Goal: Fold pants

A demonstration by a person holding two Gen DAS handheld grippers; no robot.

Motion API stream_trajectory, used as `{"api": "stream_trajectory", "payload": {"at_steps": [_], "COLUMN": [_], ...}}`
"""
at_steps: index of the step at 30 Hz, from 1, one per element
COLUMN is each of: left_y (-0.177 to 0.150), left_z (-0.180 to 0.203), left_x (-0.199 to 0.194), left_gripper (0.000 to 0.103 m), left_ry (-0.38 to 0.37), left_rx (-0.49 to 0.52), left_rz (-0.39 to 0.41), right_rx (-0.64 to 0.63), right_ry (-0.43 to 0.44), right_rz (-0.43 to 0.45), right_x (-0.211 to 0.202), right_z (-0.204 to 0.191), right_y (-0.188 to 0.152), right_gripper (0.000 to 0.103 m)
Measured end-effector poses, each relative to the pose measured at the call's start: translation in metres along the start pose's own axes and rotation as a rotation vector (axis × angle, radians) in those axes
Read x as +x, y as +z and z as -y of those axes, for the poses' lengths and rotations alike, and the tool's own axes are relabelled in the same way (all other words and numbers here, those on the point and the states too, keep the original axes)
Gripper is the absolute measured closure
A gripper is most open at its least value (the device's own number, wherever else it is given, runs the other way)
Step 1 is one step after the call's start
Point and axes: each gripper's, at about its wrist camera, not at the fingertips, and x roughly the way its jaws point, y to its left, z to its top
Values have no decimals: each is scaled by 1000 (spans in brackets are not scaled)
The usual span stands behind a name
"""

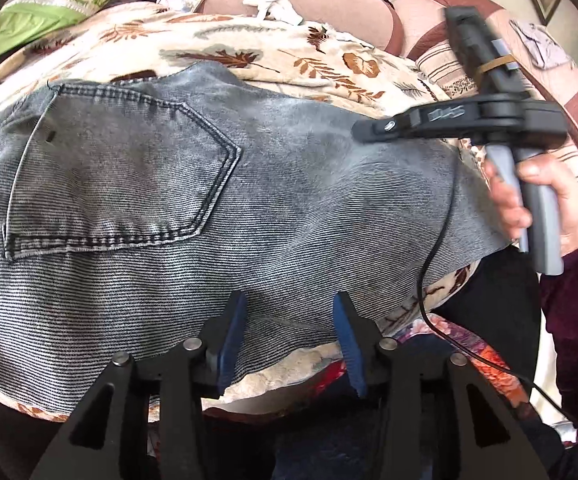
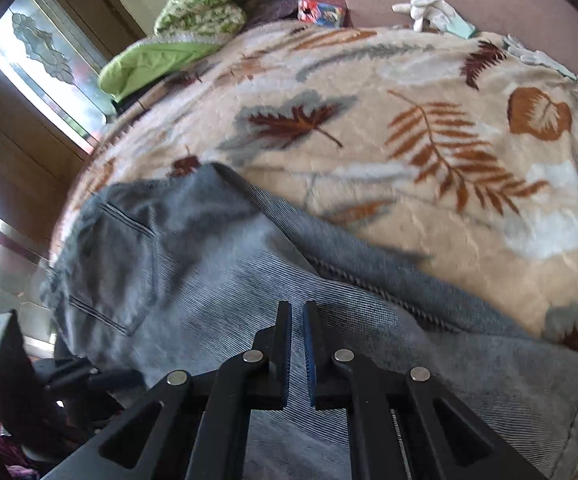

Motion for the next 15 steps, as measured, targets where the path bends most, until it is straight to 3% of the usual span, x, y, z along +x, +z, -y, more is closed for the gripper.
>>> {"api": "stream_trajectory", "payload": {"at_steps": [2, 5, 9, 13, 15], "left_y": [-3, -5, -10, 1, 6], "left_z": [4, 6, 6, 9, 10], "left_x": [1, -3, -11, -15, -17], "left_gripper": [57, 56, 49, 47, 34], "left_ry": [11, 29, 30, 31, 25], "left_rx": [16, 26, 21, 12, 13], "left_rz": [-4, -3, 4, 49, 71], "right_rx": [31, 41, 118, 175, 237], "right_ry": [-32, -6, 44, 21, 49], "right_rz": [8, 106, 104, 130, 184], "right_x": [15, 22, 16, -19, -48], "right_z": [9, 19, 30, 57, 85], "right_y": [-3, 2, 5, -4, -13], "right_gripper": [97, 97, 97, 97, 97]}}
